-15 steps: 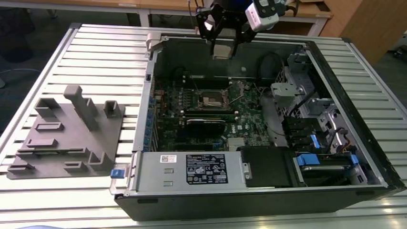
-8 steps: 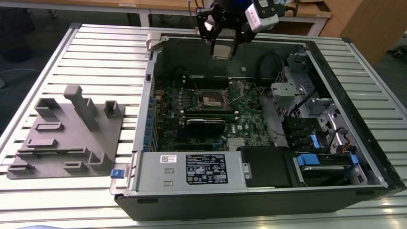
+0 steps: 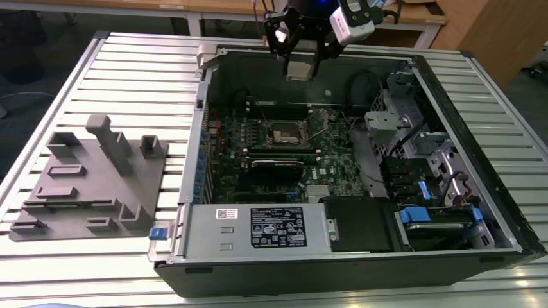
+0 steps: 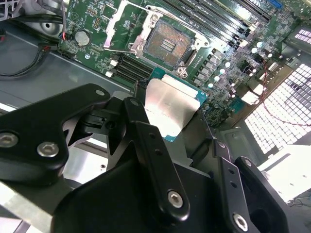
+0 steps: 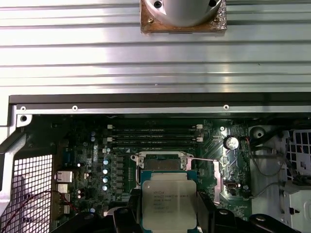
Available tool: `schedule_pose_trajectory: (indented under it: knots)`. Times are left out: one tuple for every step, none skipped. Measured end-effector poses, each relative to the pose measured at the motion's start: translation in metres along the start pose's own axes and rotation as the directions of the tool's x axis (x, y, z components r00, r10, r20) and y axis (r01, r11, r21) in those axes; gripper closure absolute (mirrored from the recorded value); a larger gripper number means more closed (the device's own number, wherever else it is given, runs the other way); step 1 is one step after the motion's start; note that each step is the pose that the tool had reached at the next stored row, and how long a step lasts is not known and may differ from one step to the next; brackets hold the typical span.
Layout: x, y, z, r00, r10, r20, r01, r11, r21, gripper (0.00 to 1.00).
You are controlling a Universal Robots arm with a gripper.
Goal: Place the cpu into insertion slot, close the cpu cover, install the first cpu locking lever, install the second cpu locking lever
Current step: 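Place the cpu into insertion slot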
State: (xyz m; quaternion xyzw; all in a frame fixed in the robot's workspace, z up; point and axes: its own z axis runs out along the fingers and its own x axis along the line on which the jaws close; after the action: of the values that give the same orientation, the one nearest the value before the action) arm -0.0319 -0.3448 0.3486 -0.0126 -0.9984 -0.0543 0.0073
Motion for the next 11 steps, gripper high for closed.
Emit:
schedule_pose_trajectory:
  knots:
    - [0.0000, 0.0000, 0.0003, 1.0000, 0.000, 0.0001, 0.000, 1.0000, -0.0002, 0.46]
    - [0.0000, -0.0001, 0.0006, 1.0000, 0.000, 0.0001, 0.000, 1.0000, -0.0005, 0.46]
    - [0.0000, -0.0001, 0.0011, 1.0000, 0.000, 0.0001, 0.000, 1.0000, -0.0007, 0.46]
    - [0.0000, -0.0002, 0.0016, 1.0000, 0.000, 0.0000, 0.000, 1.0000, -0.0010, 0.46]
    - [0.0000, -0.0003, 0.0022, 1.0000, 0.000, 0.0000, 0.000, 1.0000, -0.0012, 0.46]
    - [0.0000, -0.0003, 0.0029, 1.0000, 0.000, 0.0000, 0.000, 1.0000, -0.0015, 0.46]
    - [0.0000, -0.0004, 0.0035, 1.0000, 0.000, -0.0001, 0.000, 1.0000, -0.0015, 0.46]
    - [0.0000, -0.0005, 0.0041, 1.0000, 0.000, 0.0000, 0.000, 1.0000, -0.0015, 0.46]
    - [-0.0001, -0.0005, 0.0046, 1.0000, 0.000, -0.0001, 0.000, 1.0000, -0.0015, 0.46]
    - [-0.0001, -0.0005, 0.0048, 1.0000, 0.000, -0.0001, 0.000, 1.0000, -0.0013, 0.46]
    - [-0.0001, -0.0005, 0.0048, 1.0000, 0.000, -0.0002, 0.000, 1.0000, -0.0012, 0.46]
